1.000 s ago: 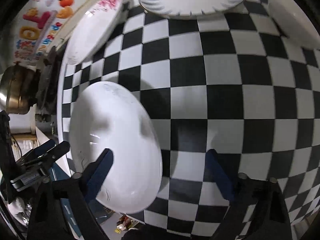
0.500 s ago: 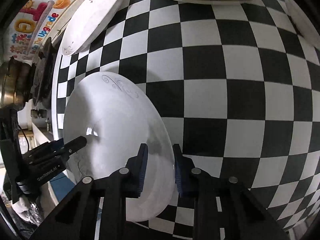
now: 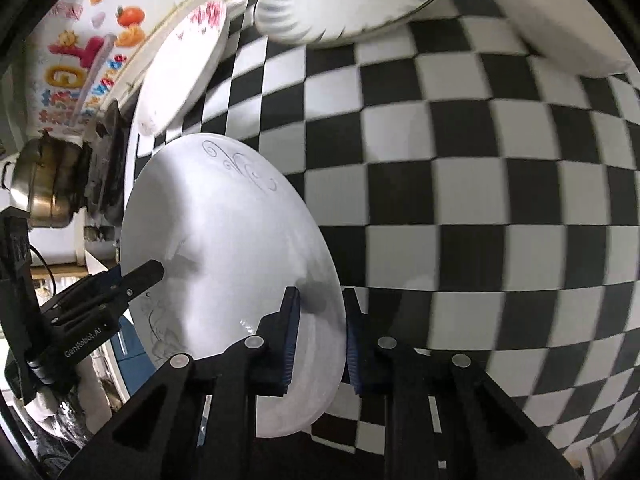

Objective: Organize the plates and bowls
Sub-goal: 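Lift the grey-floral plate with both grippers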

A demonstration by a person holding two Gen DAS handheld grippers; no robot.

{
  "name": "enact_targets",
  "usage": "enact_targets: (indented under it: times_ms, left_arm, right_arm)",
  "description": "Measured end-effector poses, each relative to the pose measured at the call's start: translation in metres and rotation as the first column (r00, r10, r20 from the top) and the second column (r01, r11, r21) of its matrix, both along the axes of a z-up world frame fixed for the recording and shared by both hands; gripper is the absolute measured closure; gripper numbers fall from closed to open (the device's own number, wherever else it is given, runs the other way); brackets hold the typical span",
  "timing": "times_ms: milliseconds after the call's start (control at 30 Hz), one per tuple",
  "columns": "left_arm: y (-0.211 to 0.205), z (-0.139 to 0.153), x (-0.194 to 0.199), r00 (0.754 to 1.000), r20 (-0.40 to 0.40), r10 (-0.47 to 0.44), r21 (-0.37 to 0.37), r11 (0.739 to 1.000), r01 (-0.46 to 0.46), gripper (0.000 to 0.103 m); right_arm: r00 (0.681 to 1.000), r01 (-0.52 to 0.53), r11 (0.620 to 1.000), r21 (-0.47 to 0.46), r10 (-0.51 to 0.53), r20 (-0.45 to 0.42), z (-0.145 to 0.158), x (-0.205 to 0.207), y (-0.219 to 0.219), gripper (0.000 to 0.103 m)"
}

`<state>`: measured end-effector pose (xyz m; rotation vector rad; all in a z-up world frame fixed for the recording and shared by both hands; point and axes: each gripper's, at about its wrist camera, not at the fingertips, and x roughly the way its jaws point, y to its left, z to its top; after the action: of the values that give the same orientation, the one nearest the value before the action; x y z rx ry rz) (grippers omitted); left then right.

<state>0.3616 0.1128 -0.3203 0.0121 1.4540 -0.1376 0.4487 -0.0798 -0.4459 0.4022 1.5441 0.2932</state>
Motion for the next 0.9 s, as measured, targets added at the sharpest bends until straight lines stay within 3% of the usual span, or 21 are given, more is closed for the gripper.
enact_targets:
  times_ms: [33,267,433,667,900]
  left_arm:
    - [-0.001,-0.011,0.002,1.000,0.004,-0.005,-0.002,1.000,0.005,0.064]
    - [-0.023,-0.003,0.007,0.998,0.005,-0.057,-0.026,0.998,0.057,0.064]
    - [-0.069,-0.030,0.033,0.995,-0.016,-0.097,-0.040,0.995,0.096,0.064]
    - [-0.106,-0.059,0.035,0.989,-0.067,-0.134,-0.020,0.991,0.133,0.064]
    - [-0.119,-0.085,0.041,0.987,-0.114,-0.117,0.032,0.992,0.122,0.064]
  right_arm:
    - [1.000,0.008,1.000,0.002,-0.008,0.012,0.007,0.000,-0.007,0.080]
    - [0.997,0.057,0.998,0.019,-0.058,0.046,0.038,-0.005,-0.065,0.080]
    - [0.993,0.102,0.995,0.018,-0.103,0.054,0.044,-0.016,-0.113,0.080]
    - [0.988,0.153,0.988,0.008,-0.154,0.027,0.020,-0.028,-0.167,0.080]
    - [0.989,0.144,0.990,-0.009,-0.144,-0.026,-0.019,-0.028,-0.181,0.080]
